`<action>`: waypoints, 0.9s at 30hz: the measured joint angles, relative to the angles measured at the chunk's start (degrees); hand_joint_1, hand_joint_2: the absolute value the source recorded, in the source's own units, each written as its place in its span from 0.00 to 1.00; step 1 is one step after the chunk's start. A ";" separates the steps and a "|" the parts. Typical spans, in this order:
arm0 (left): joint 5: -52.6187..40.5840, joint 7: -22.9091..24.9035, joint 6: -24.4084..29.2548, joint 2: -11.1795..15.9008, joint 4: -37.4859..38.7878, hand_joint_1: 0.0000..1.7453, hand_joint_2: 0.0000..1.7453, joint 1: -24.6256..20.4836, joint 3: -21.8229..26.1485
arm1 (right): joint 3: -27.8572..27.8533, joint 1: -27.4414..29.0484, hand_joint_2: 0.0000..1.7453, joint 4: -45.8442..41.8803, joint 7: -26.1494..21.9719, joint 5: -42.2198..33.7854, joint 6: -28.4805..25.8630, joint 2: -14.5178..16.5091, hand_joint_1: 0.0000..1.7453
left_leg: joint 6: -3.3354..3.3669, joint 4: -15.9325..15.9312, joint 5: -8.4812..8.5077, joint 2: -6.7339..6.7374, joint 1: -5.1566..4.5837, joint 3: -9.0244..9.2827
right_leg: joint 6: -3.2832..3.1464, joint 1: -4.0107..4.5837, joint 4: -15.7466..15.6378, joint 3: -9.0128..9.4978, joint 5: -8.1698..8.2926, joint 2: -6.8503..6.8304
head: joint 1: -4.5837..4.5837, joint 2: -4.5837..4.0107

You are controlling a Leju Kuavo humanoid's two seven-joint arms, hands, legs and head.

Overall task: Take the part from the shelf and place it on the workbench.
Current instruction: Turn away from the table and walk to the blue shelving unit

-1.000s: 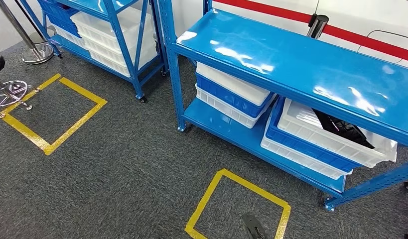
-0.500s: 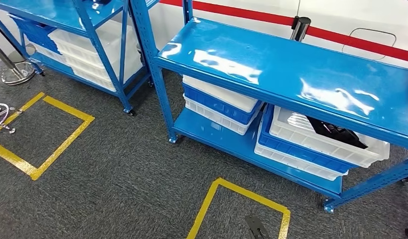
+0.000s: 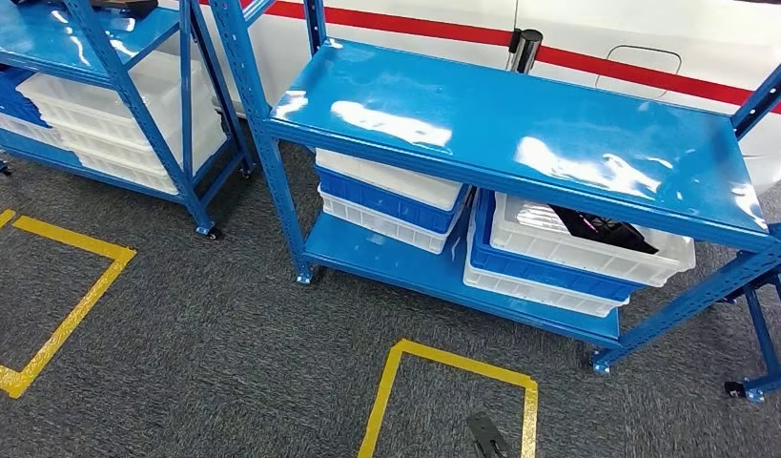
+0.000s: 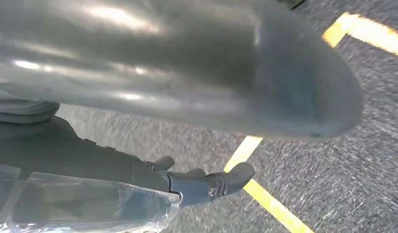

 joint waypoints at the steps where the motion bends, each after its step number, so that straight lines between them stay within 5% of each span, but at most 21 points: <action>1: -0.01 0.00 0.09 0.01 0.00 0.00 0.00 0.03 0.01 | -0.07 -0.01 0.00 0.00 -0.02 0.07 0.03 0.03 0.00 | 0.32 -0.01 -0.09 0.83 -0.29 0.02 | -0.31 0.08 4.17 -2.24 -1.61 -0.65 | 0.07 0.00; 3: -0.01 0.01 0.32 0.01 0.00 0.00 0.00 0.05 0.02 | -0.25 0.21 0.00 0.00 -0.03 0.26 0.04 0.02 0.00 | 0.65 -0.01 -0.28 2.29 -0.88 0.09 | -0.35 0.30 9.03 -4.84 -2.86 -0.90 | 0.08 0.00; 4: -0.01 0.00 0.42 -0.01 0.00 0.00 0.00 0.05 0.01 | -0.34 0.34 0.00 0.00 -0.03 0.37 0.04 -0.01 0.00 | 0.76 -0.01 -0.35 2.92 -1.14 0.18 | -0.16 0.53 8.14 -4.37 -2.17 -1.00 | 0.09 0.00; 6: -0.01 -0.01 0.55 -0.10 0.00 0.00 0.00 0.04 0.01 | -0.45 0.37 0.00 -0.01 -0.03 0.59 0.03 -0.13 0.00 | 0.89 0.00 -0.51 4.08 -1.56 0.49 | -0.23 1.26 0.79 -0.33 0.55 -2.70 | 0.10 0.00; 8: 0.01 -0.04 0.59 -0.19 0.00 0.00 0.00 0.05 0.01 | -0.51 0.11 0.00 -0.03 -0.03 0.67 0.03 -0.22 0.00 | 0.69 0.10 -0.99 5.18 -2.09 0.90 | -1.06 2.08 -5.93 3.24 2.90 -5.37 | 0.08 0.00; 9: 0.02 -0.06 0.61 -0.21 0.00 0.00 0.00 0.04 0.02 | -0.53 -0.01 0.00 -0.04 -0.03 0.68 0.03 -0.23 0.00 | 0.50 0.13 -1.24 5.73 -2.25 1.14 | -1.54 2.39 -7.39 3.95 3.46 -6.15 | 0.05 0.00; 11: 0.04 -0.06 0.62 -0.22 -0.02 0.00 0.00 -0.03 0.02 | -0.58 -0.05 0.00 -0.04 -0.03 0.69 0.03 -0.19 0.00 | 0.11 0.13 -1.61 6.81 -2.37 1.52 | -2.15 2.22 -7.83 4.10 4.04 -5.19 | 0.05 0.00; 14: 0.08 -0.06 0.66 -0.13 -0.09 0.00 0.00 -0.06 0.02 | -0.64 -0.06 0.00 -0.04 0.02 0.76 0.05 -0.12 0.00 | -1.24 3.71 -4.26 4.06 -1.73 0.32 | -3.17 0.96 -8.47 4.68 4.81 -3.33 | 0.01 0.00; 16: 0.08 -0.02 0.67 -0.08 -0.08 0.00 0.00 0.10 0.02 | -0.64 -0.15 0.00 -0.04 0.19 0.96 0.10 -0.05 0.00 | -2.23 10.76 -8.18 1.50 -0.92 -2.85 | -3.56 0.77 -8.51 4.60 5.03 -1.98 | -0.04 0.00; 18: 0.08 0.06 0.68 -0.02 -0.08 0.00 0.00 0.19 0.03 | -0.64 -0.07 0.00 -0.04 0.49 1.24 0.15 0.02 0.00 | -2.94 15.68 -9.65 1.07 -0.24 -5.38 | -3.53 0.71 -8.47 4.57 5.04 -0.54 | -0.04 0.00; 19: 0.09 0.10 0.68 0.01 -0.08 0.00 0.00 0.19 0.03 | -0.64 -0.02 0.00 -0.03 0.61 1.35 0.16 0.05 0.00 | -3.23 15.23 -8.60 1.01 0.10 -5.33 | -3.50 0.62 -8.43 4.61 5.04 0.21 | -0.03 0.00; 21: 0.13 0.16 0.69 0.07 -0.09 0.00 0.00 0.18 0.04 | -0.64 -0.06 0.00 -0.03 0.69 1.53 0.18 0.07 0.00 | -3.69 8.92 -4.33 0.20 0.80 -2.57 | -3.27 0.35 -8.34 4.77 5.05 1.71 | -0.03 0.00; 23: 0.15 0.17 0.69 0.09 -0.08 0.00 0.00 0.16 0.04 | -0.64 -0.25 0.00 -0.04 0.69 1.60 0.19 0.08 0.00 | -3.85 2.27 -1.64 -2.42 1.29 0.39 | -2.55 0.42 -8.12 4.60 5.03 3.03 | -0.03 0.00; 25: 0.15 0.23 0.69 0.08 -0.07 0.00 0.00 0.17 0.04 | -0.64 -0.37 0.00 -0.04 0.72 1.64 0.20 0.09 0.00 | -3.28 0.29 -1.44 -3.66 1.12 1.14 | -1.50 0.46 -8.15 4.04 5.28 4.16 | 0.00 0.00; 27: 0.16 0.28 0.69 0.04 -0.07 0.00 0.00 0.12 0.04 | -0.64 -0.25 0.00 -0.03 0.77 1.65 0.22 0.07 0.00 | -2.12 -0.06 -1.05 -2.40 0.79 1.21 | -0.52 0.28 -8.38 3.53 5.63 4.75 | 0.05 0.00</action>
